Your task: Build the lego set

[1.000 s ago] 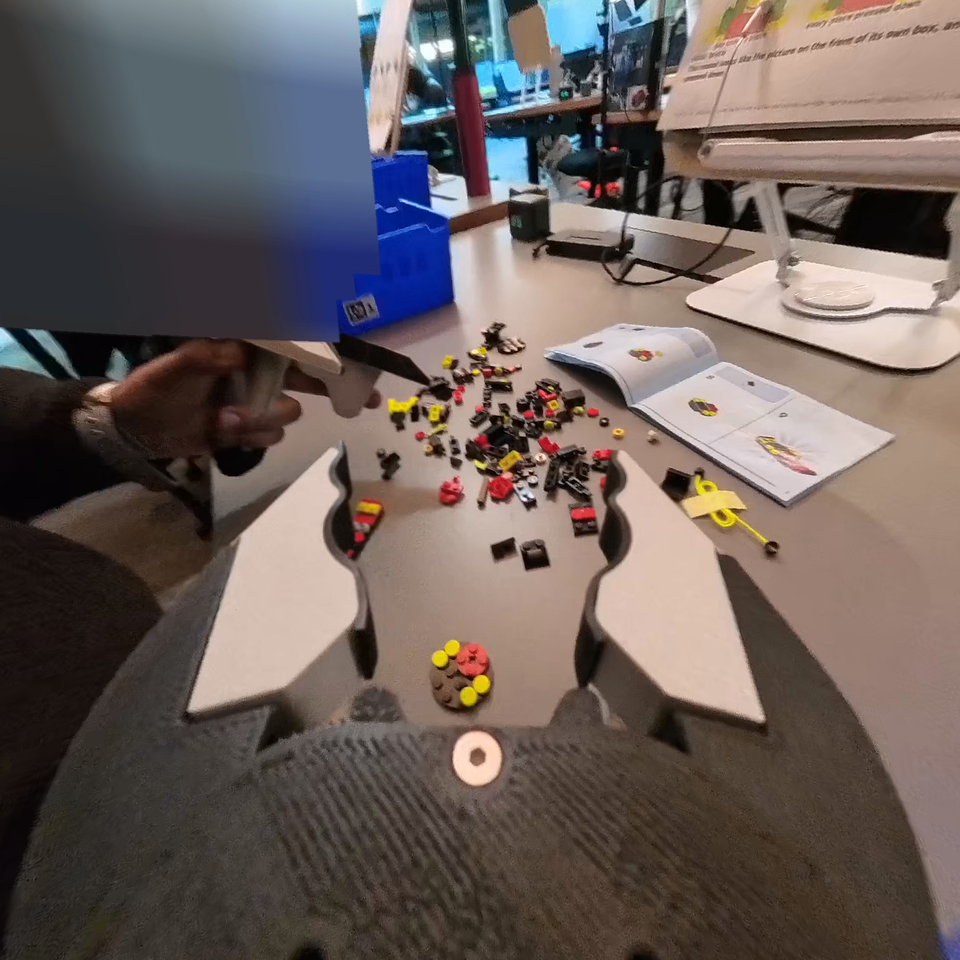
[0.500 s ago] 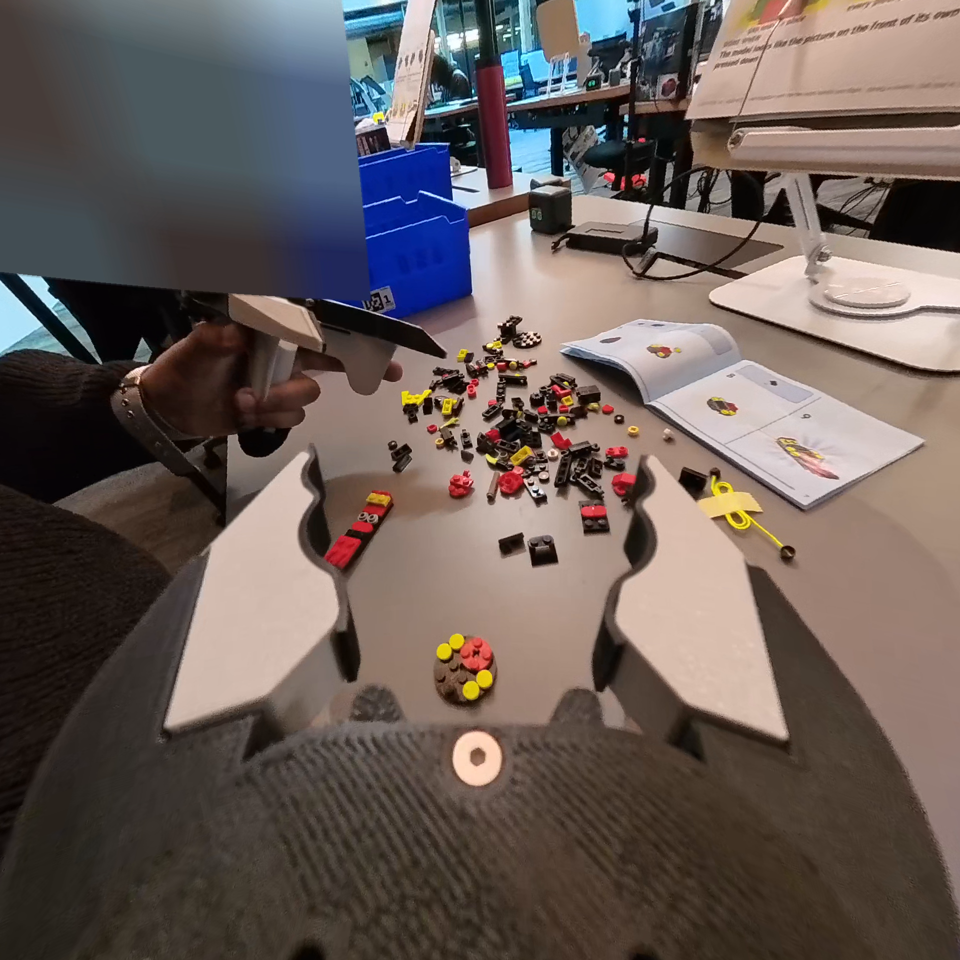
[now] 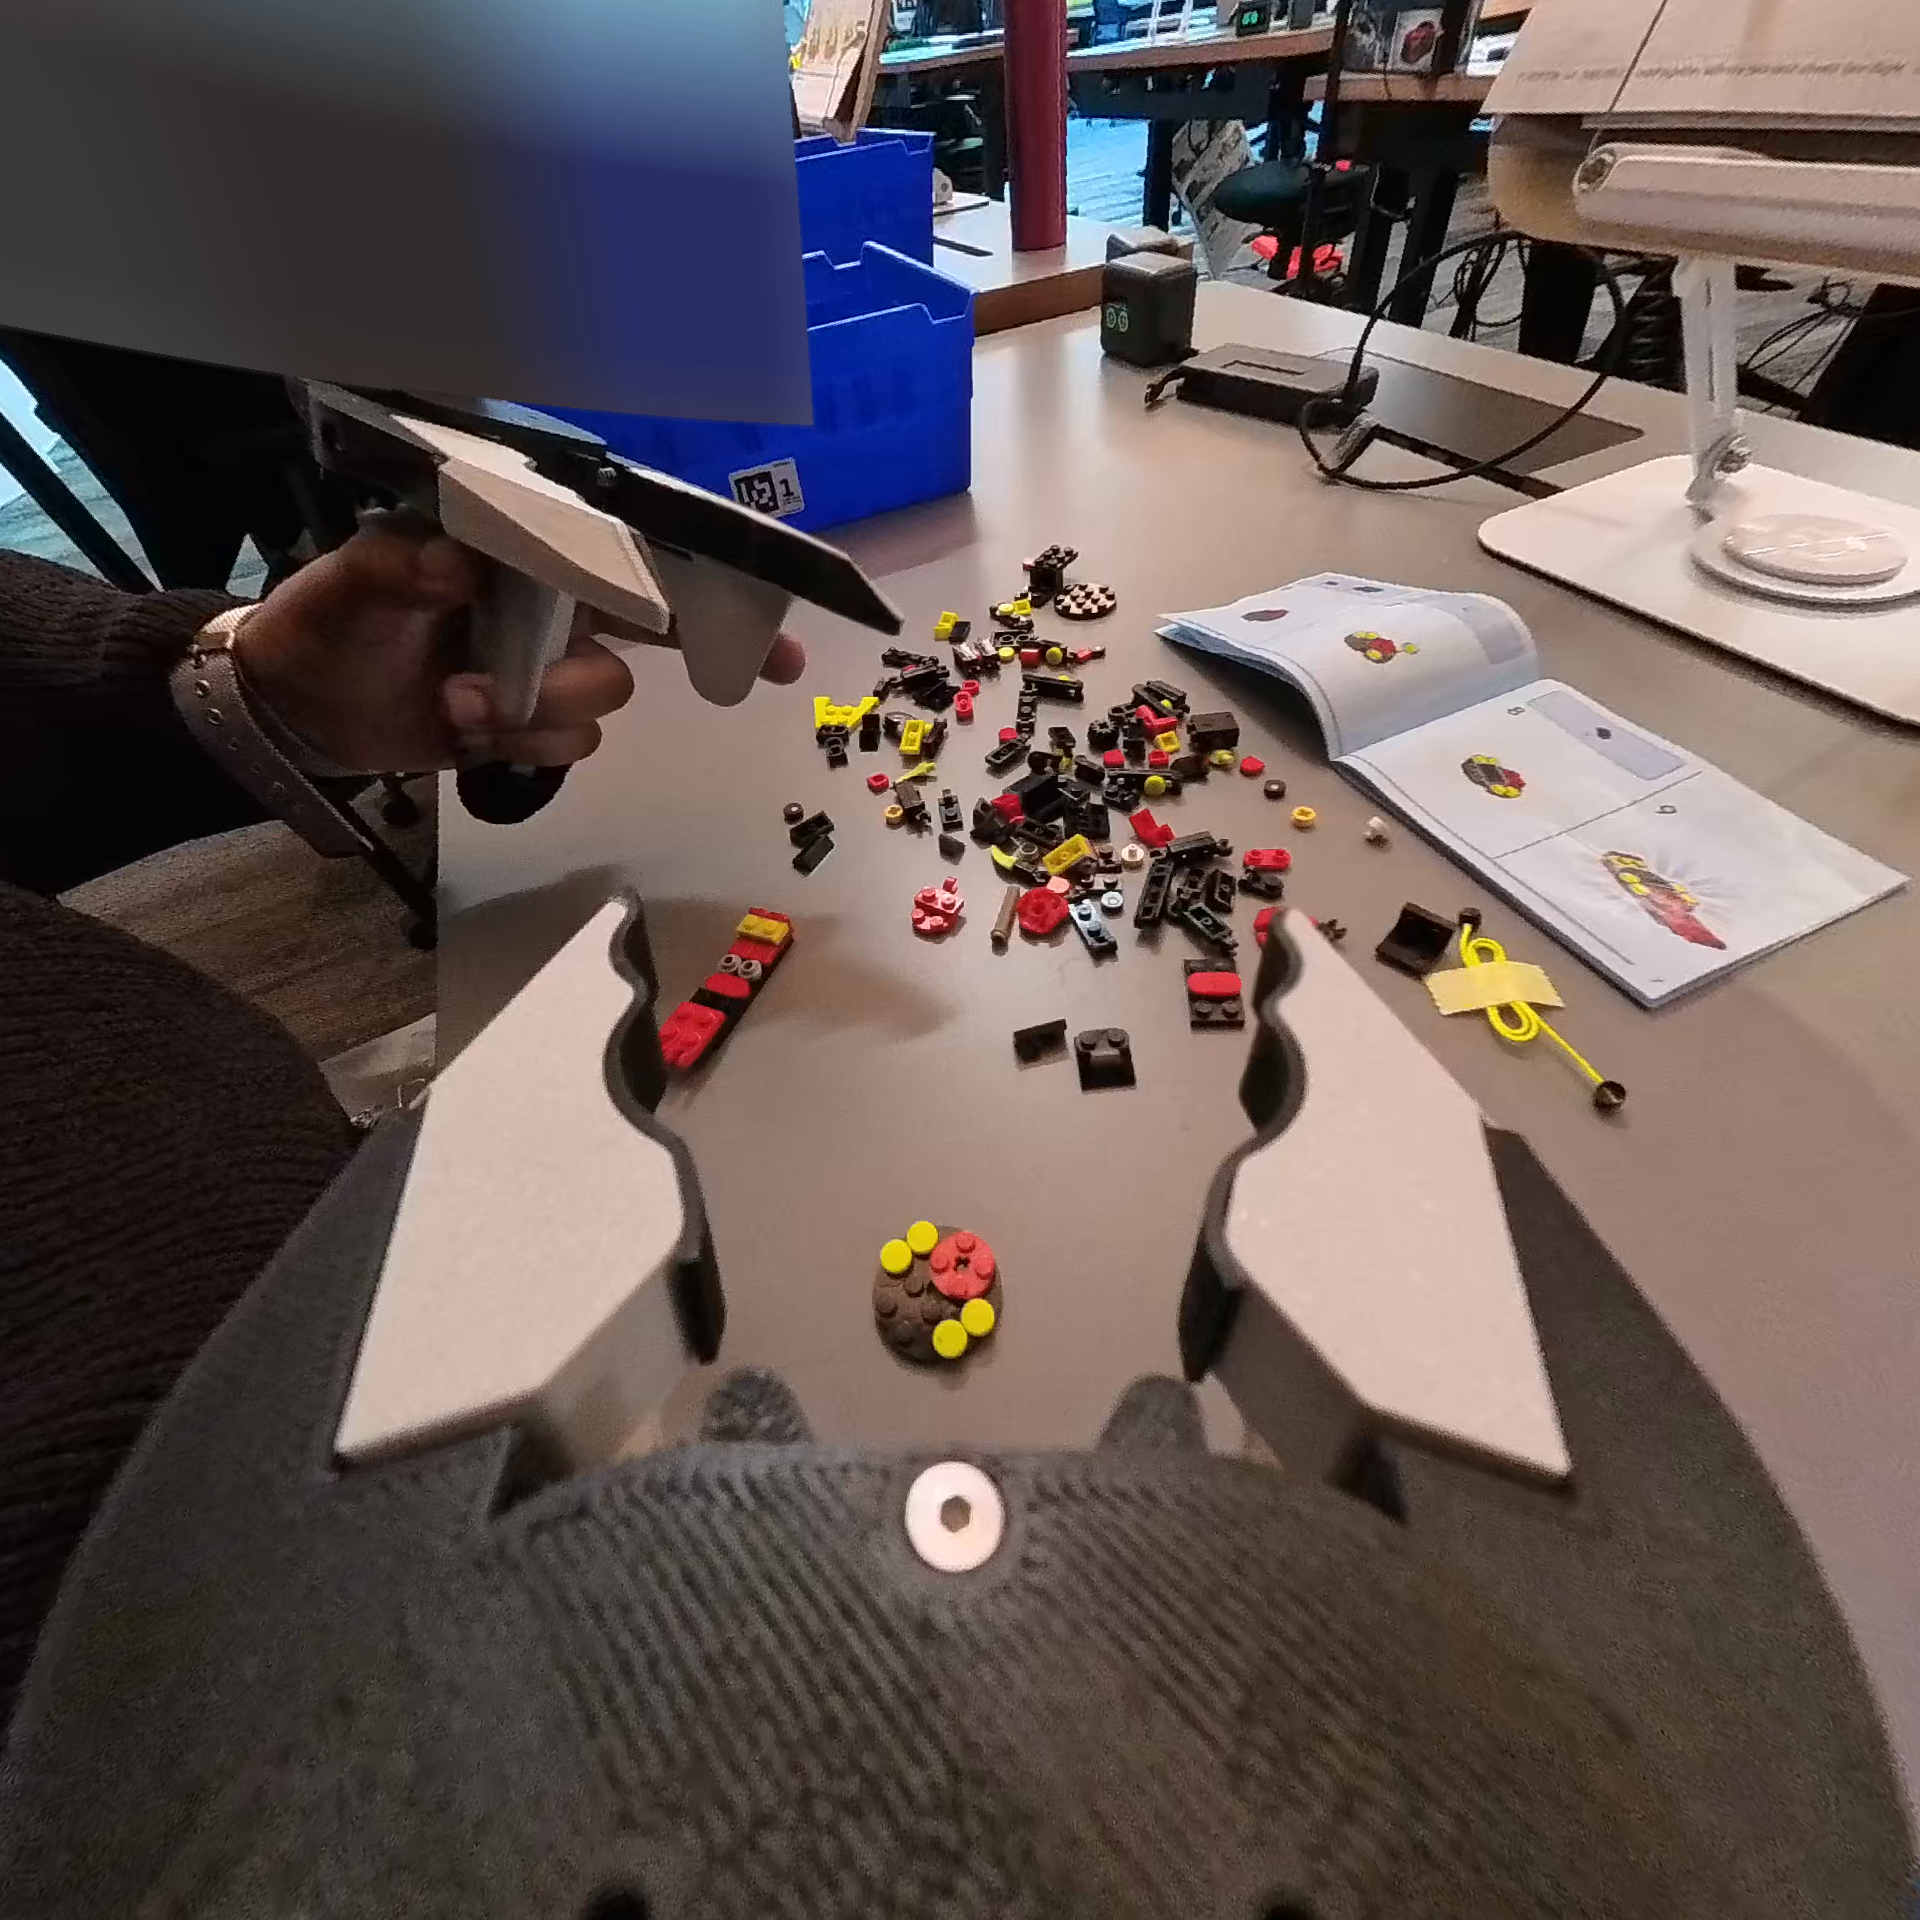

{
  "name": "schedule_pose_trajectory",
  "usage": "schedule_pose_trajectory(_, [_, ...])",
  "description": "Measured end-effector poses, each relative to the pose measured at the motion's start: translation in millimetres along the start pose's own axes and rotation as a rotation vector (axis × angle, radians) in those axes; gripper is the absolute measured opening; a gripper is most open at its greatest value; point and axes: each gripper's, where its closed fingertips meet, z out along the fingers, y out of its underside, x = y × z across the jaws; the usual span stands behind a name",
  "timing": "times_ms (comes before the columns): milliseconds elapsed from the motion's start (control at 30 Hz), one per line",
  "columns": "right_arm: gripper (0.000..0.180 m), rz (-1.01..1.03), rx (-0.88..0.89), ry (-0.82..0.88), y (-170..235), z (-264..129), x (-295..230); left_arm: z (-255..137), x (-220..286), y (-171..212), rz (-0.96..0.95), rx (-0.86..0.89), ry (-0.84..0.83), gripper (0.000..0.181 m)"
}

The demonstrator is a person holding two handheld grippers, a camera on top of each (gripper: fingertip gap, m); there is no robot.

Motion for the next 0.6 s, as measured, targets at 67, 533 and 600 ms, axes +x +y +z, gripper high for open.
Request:
schedule_pose_trajectory(67, [0.113, 0.001, 0.0, -0.002, -0.1, 0.0, -0.1, 0.3, 0.6, 0.3, -0.003, -0.002, 0.005, 0.081])
schedule_pose_trajectory(533, [0.113, 0.004, -0.004, 0.006, 1.3, 0.9, 2.5, 2.2, 6.2, 4.7, 0.0, -0.024, 0.041, 0.066])
schedule_pose_trajectory(600, [0.115, 0.006, -0.007, 0.009, 1.8, 1.2, 3.0, 2.5, 6.1, 5.4, 0.003, -0.028, 0.04, 0.066])
